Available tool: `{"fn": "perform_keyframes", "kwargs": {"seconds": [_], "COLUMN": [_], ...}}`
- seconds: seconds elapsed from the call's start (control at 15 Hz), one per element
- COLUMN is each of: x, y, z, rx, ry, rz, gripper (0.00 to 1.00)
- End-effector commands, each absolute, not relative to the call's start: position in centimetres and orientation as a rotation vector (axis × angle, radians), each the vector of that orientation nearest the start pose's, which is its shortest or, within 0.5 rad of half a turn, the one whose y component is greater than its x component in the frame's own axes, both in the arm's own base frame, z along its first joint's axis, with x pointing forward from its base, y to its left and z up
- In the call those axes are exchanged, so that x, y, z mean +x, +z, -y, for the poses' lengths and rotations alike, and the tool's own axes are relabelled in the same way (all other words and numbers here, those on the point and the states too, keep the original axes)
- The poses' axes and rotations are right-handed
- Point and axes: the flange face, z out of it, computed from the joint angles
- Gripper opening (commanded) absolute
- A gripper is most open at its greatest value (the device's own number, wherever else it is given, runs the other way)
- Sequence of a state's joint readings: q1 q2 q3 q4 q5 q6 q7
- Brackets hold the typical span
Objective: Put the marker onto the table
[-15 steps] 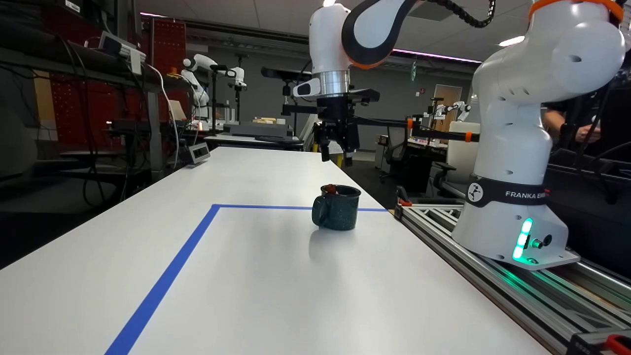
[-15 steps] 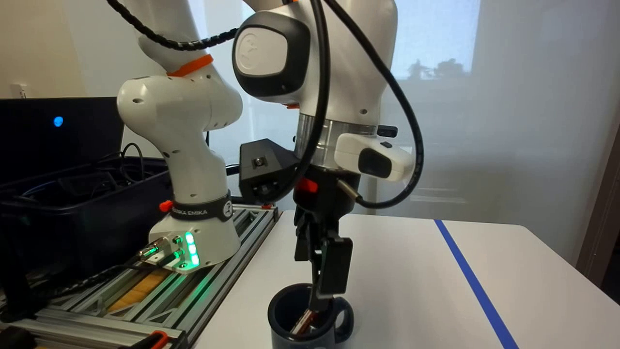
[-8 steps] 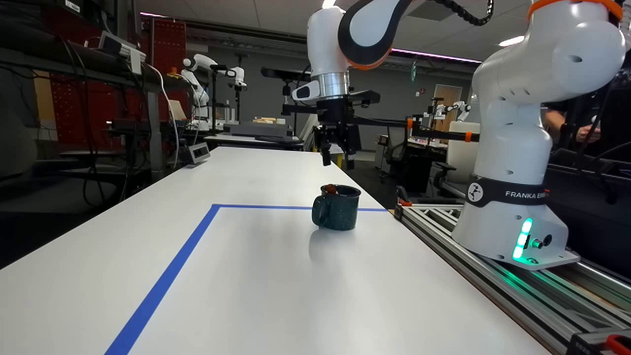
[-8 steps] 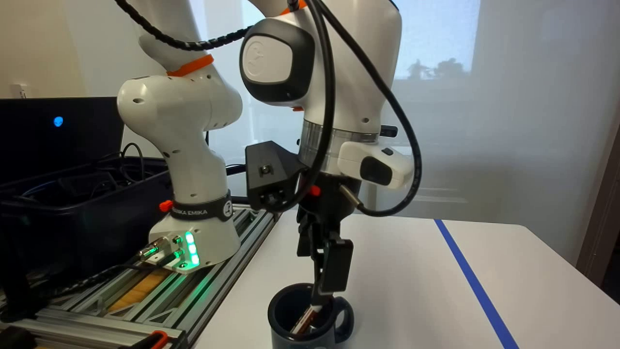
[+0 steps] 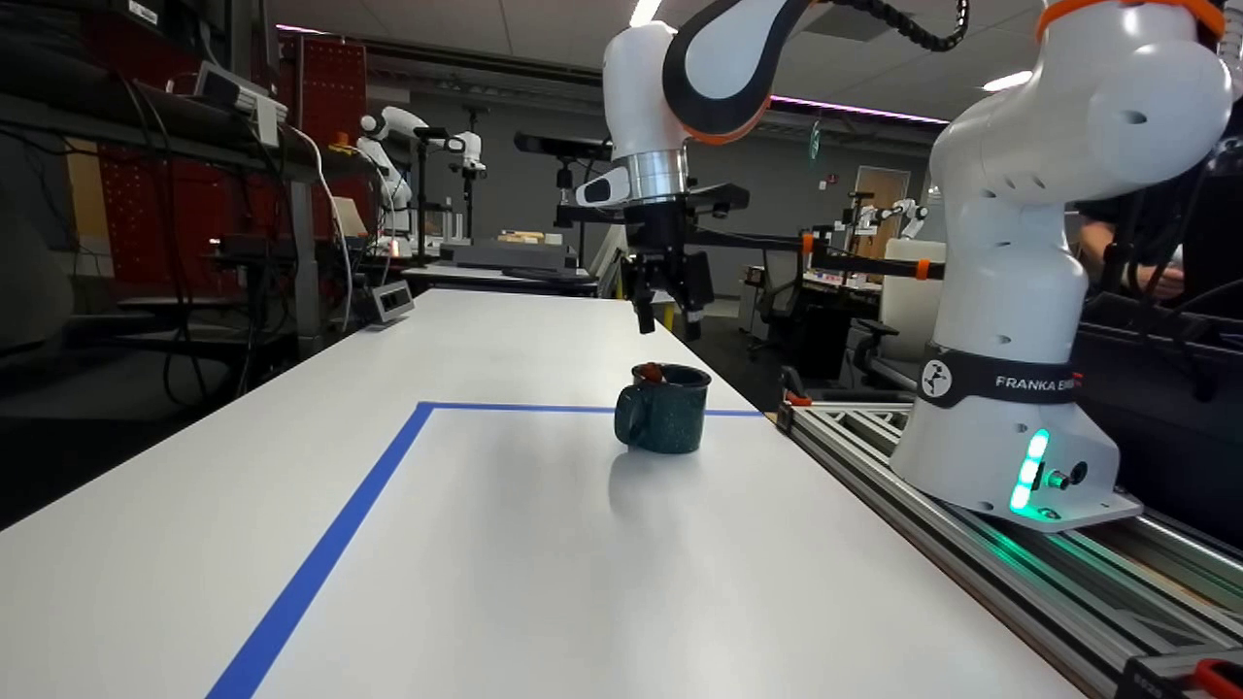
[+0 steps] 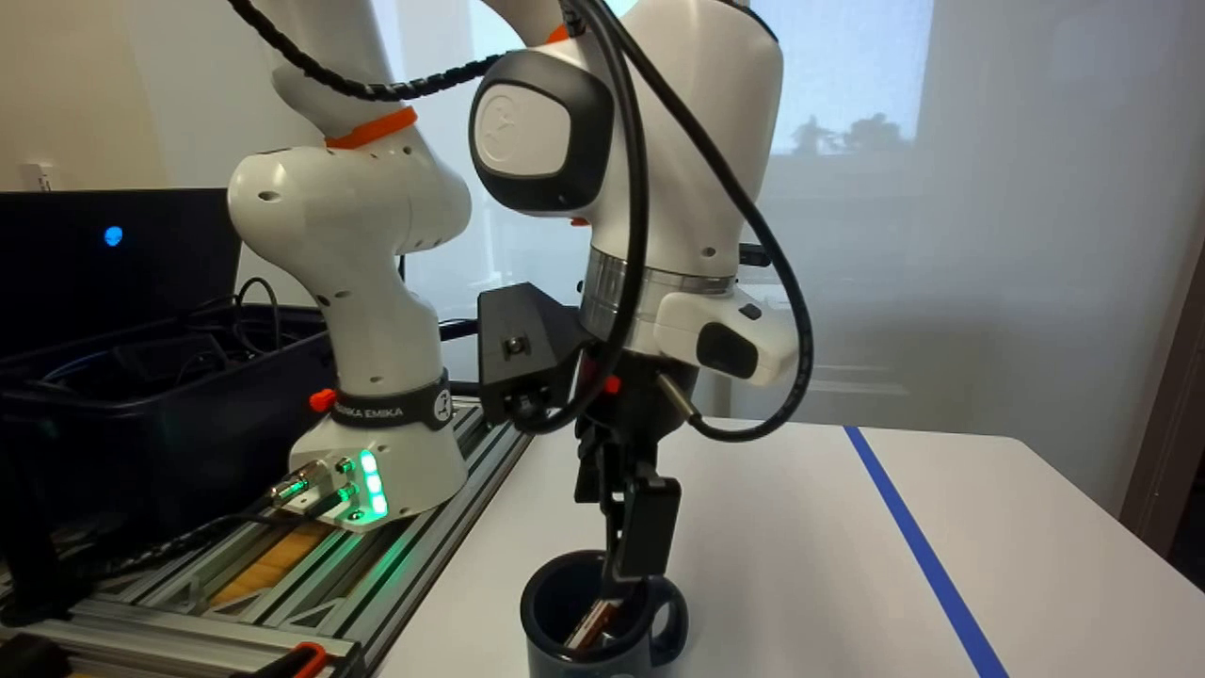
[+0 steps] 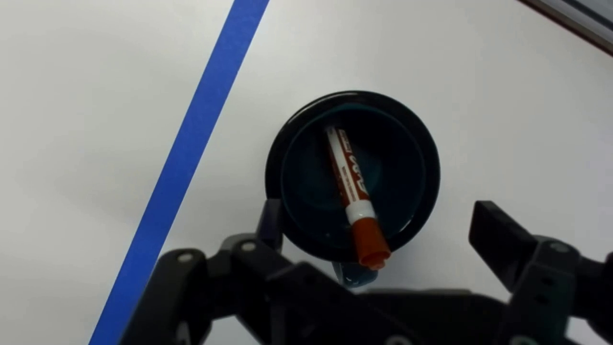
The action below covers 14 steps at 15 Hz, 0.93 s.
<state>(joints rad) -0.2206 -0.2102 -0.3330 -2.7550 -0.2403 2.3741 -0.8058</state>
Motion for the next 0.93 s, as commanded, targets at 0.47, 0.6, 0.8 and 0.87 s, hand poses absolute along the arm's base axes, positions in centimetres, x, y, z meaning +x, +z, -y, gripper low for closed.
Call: {"fn": "perform_keyframes", "kwargs": {"seconds": [0.47, 0.6, 0.8, 0.87], "x": [32.2, 32.5, 32.7, 32.7], "y": [22.8, 22.6, 22.3, 22.3], "z": [18.3, 18.1, 17.8, 17.8], "rx": [-2.997, -2.998, -2.998, -2.999], "ry": [0.28, 0.273, 0.272, 0.272], "rz": [0.675, 0.679, 0.686, 0.686], "gripper": [0.75, 0.67, 0.46, 0.42]}}
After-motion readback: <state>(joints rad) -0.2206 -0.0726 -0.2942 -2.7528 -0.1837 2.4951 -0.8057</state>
